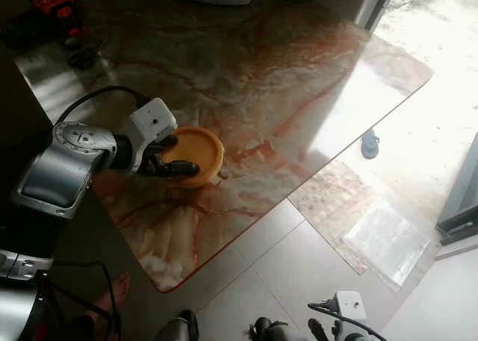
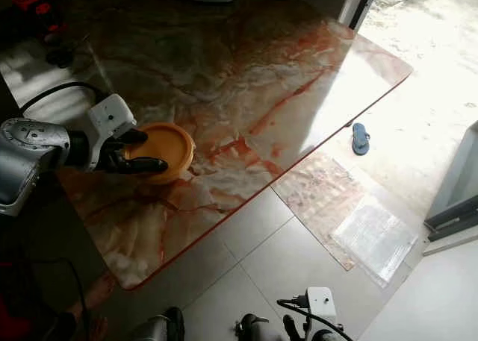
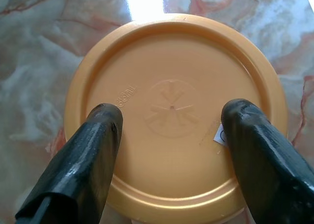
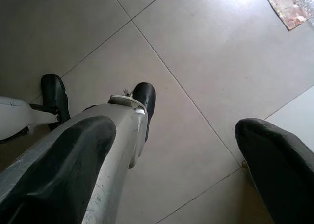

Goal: Restocking fridge

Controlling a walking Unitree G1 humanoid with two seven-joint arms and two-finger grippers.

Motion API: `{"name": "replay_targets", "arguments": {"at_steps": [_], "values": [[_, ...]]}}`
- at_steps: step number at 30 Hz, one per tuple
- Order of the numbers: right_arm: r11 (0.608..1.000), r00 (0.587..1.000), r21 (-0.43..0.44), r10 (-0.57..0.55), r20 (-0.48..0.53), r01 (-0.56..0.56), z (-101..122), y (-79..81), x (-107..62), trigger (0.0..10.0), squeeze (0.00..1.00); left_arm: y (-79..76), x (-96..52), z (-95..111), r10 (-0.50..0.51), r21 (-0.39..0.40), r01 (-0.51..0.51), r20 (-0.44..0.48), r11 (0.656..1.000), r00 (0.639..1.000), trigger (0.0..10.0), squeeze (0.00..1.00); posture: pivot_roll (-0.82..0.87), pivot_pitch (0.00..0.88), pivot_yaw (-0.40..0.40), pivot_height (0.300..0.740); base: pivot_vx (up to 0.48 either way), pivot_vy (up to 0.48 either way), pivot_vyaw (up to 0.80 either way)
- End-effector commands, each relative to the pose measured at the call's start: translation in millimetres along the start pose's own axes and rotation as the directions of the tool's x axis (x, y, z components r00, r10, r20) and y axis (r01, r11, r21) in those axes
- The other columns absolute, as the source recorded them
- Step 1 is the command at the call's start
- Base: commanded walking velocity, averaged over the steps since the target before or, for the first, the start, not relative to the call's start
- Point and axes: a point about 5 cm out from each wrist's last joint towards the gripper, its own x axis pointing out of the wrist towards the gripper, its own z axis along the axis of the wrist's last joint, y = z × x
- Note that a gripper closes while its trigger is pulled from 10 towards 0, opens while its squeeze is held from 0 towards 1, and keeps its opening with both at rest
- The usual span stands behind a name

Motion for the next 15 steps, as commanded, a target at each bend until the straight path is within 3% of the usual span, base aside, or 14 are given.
{"name": "replay_targets", "arguments": {"at_steps": [1,13,15], "values": [[1.000,0.999,0.027,-0.001,-0.032,0.002,-10.8,-0.6,-1.7,10.0,0.00,-5.7,1.6,-9.3,-0.031,0.020,0.032,-0.050,0.999,0.998,10.0,0.00,0.07,0.239,-0.069,0.740,0.000,0.000,0.00],[1.000,1.000,0.027,0.001,-0.031,0.000,-10.9,-0.7,-1.8,10.0,0.00,-5.9,-2.8,-10.7,-0.091,0.081,0.089,0.014,0.993,0.996,10.0,0.00,0.07,0.233,-0.069,0.740,0.000,0.000,0.00],[1.000,1.000,0.027,0.001,-0.031,0.000,-11.0,-0.7,-1.8,10.0,0.00,-6.8,-6.5,-9.5,-0.117,0.133,0.110,0.050,0.985,0.992,10.0,0.00,0.07,0.233,-0.070,0.740,0.000,0.000,0.00]]}}
